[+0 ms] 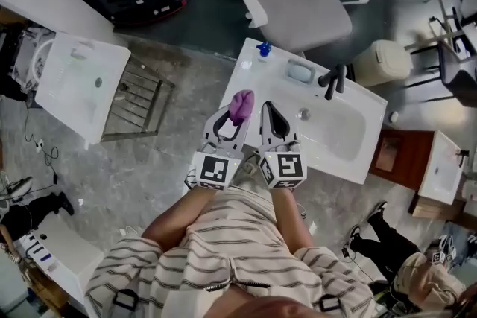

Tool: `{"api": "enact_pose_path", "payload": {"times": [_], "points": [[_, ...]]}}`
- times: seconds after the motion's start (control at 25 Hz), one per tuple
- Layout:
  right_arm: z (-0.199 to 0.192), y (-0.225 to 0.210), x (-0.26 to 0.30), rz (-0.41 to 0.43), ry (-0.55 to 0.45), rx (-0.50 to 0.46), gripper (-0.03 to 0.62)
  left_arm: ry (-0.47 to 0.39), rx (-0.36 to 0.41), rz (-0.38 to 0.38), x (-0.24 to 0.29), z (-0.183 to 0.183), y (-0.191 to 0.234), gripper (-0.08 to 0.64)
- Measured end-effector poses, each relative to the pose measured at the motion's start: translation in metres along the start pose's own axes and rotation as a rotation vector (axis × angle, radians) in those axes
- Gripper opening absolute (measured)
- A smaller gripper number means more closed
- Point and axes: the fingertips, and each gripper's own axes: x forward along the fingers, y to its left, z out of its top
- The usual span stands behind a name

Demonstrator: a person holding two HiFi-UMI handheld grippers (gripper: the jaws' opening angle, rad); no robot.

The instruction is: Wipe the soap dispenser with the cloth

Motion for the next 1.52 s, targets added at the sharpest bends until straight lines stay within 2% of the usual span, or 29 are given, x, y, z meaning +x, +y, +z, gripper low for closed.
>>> {"api": "enact_pose_path", "payload": {"times": [0.48, 0.72, 0.88, 1.24, 1.52], "points": [[-0.019, -0.033, 0.072, -0.095, 0.049, -0.040, -0.002, 0.049, -0.028, -0.044, 0.051, -0.021, 0.049, 0.106], [-0.037, -0.053, 0.096, -0.145, 0.070, -0.022, -0.002, 0.053, -0.060, -0.074, 0.071, -0.032, 0.058, 0.106], [-0.049, -0.064, 0.111, -0.170, 0.085, -0.018, -0.002, 0.074, -0.035, -0.094, 0.081, -0.040, 0.061, 0.106], [-0.069, -0.081, 0.139, -0.205, 0.097, -0.019, -0.001, 0.078, -0.083, -0.097, 0.092, -0.053, 0.072, 0.107], [-0.089, -0.089, 0.161, -0.220, 0.130, -0.010, 0.068, 0.091, -0.093, -0.094, 0.096, -0.060, 0.084, 0.106]]}}
